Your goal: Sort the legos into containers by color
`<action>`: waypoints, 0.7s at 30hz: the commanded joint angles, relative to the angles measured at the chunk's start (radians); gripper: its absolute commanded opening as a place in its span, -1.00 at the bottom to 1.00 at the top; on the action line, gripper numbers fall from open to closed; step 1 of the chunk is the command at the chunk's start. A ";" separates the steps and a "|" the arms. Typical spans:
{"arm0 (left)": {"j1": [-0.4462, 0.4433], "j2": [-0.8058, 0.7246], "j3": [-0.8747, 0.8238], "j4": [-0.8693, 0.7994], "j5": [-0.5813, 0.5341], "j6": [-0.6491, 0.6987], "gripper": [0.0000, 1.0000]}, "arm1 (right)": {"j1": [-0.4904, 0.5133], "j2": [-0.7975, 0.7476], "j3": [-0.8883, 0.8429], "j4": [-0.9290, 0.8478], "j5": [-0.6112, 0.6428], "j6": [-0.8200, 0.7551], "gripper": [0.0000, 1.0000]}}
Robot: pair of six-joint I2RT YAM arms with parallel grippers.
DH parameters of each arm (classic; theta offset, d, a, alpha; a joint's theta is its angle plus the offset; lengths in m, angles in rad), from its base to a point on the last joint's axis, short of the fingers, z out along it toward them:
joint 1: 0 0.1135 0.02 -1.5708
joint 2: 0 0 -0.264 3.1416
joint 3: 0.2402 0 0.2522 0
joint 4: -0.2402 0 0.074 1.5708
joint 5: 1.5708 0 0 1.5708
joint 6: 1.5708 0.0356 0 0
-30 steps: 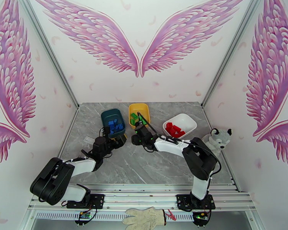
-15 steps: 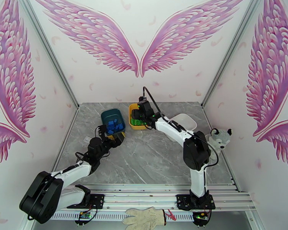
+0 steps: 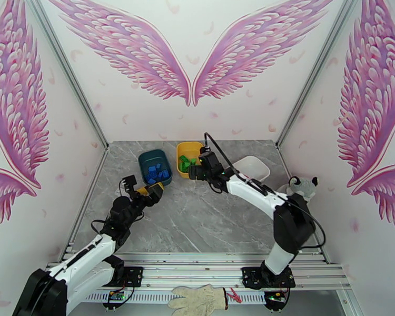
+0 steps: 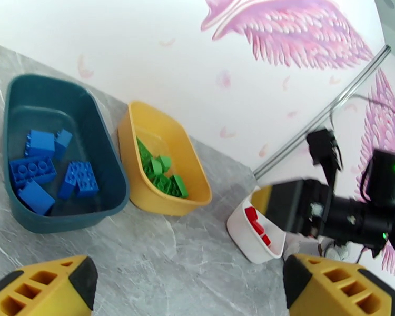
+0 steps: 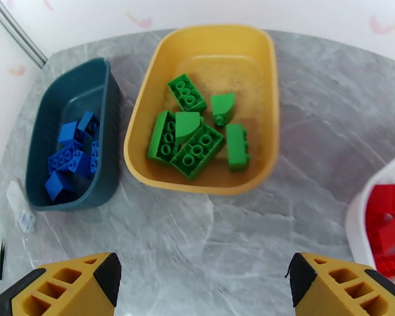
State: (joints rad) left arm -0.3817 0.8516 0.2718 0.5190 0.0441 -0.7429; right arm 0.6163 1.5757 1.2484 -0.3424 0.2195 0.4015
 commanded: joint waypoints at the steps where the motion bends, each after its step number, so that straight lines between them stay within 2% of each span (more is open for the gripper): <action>1: -0.004 -0.091 -0.023 -0.058 -0.123 -0.025 0.98 | 0.006 -0.176 -0.078 0.045 0.086 -0.029 0.87; 3: -0.009 -0.134 -0.003 -0.104 -0.217 -0.035 0.98 | 0.003 -0.283 -0.145 0.054 0.163 -0.007 0.91; 4: -0.010 -0.150 0.015 -0.140 -0.270 -0.041 0.98 | 0.003 -0.345 -0.177 0.062 0.219 0.007 1.00; 5: -0.012 -0.167 0.031 -0.165 -0.317 -0.042 0.98 | 0.001 -0.400 -0.212 0.084 0.253 0.000 0.98; 9: -0.014 -0.175 0.103 -0.187 -0.372 0.025 0.97 | -0.006 -0.566 -0.400 0.299 0.237 -0.125 0.98; 11: -0.014 -0.166 0.132 -0.154 -0.399 0.072 0.98 | -0.007 -0.652 -0.556 0.519 0.225 -0.205 0.98; 13: -0.013 -0.164 0.151 -0.149 -0.502 0.045 0.97 | -0.009 -0.724 -0.649 0.617 0.178 -0.296 0.98; 14: -0.014 -0.164 0.155 -0.148 -0.599 -0.013 0.98 | -0.012 -0.747 -0.674 0.644 0.187 -0.332 0.98; 16: -0.001 -0.162 0.152 -0.127 -0.768 -0.128 0.98 | -0.024 -0.741 -0.671 0.620 0.228 -0.394 0.98; 18: 0.052 -0.157 0.152 -0.040 -0.693 0.025 0.97 | -0.051 -0.698 -0.676 0.622 0.287 -0.434 0.98; 21: 0.093 -0.087 0.229 -0.133 -0.706 0.159 0.98 | -0.140 -0.599 -0.727 0.708 0.314 -0.441 0.98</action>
State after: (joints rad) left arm -0.3103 0.7151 0.4252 0.4088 -0.5938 -0.7197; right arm 0.5354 0.9112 0.5690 0.2520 0.4683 0.0349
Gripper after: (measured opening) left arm 0.988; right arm 0.988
